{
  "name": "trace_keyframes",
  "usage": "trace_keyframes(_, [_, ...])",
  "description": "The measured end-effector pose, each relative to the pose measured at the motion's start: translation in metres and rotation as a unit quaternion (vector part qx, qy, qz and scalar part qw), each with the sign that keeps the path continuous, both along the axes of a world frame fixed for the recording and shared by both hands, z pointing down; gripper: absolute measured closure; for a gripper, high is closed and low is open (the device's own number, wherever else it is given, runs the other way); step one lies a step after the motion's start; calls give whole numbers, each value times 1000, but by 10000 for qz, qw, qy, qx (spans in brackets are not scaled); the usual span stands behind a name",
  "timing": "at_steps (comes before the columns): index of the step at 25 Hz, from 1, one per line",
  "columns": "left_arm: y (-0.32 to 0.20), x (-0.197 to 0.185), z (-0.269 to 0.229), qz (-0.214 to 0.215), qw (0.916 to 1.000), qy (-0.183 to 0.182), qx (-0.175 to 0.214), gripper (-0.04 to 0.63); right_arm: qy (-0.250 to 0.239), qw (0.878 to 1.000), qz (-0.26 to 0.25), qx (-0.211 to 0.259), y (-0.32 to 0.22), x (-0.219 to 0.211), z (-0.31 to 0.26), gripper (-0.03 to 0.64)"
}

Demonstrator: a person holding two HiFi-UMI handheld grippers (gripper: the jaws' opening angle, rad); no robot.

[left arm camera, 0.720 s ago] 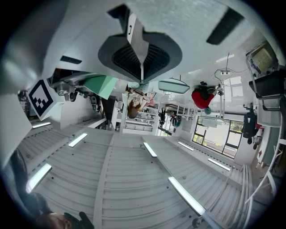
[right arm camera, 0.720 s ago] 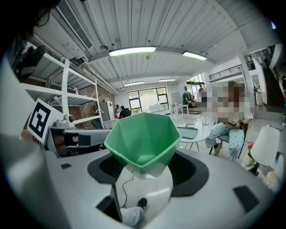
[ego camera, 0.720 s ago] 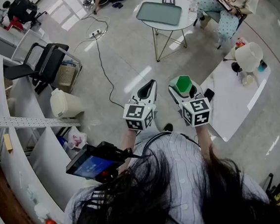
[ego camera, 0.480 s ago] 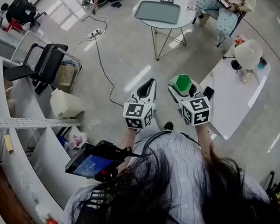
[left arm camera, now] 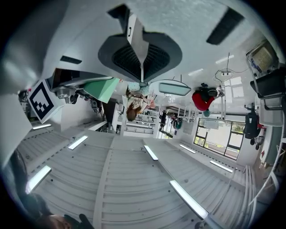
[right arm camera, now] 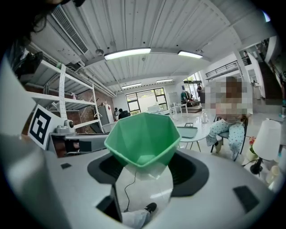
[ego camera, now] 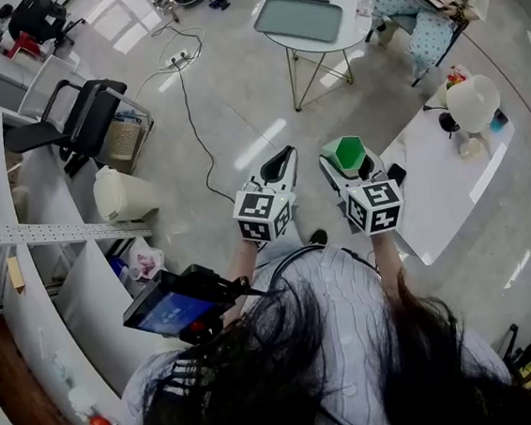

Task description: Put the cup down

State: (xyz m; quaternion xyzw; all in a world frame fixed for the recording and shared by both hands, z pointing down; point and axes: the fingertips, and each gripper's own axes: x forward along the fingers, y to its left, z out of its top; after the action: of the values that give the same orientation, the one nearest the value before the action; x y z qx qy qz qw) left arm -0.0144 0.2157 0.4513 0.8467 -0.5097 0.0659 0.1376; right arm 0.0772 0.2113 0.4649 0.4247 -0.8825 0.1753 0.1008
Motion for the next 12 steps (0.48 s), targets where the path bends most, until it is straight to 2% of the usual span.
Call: trace_keyframes(12, [-60,-10,4,193,9997,-50,-143,569,-64,9998,133,-148,-55,-12,2,304])
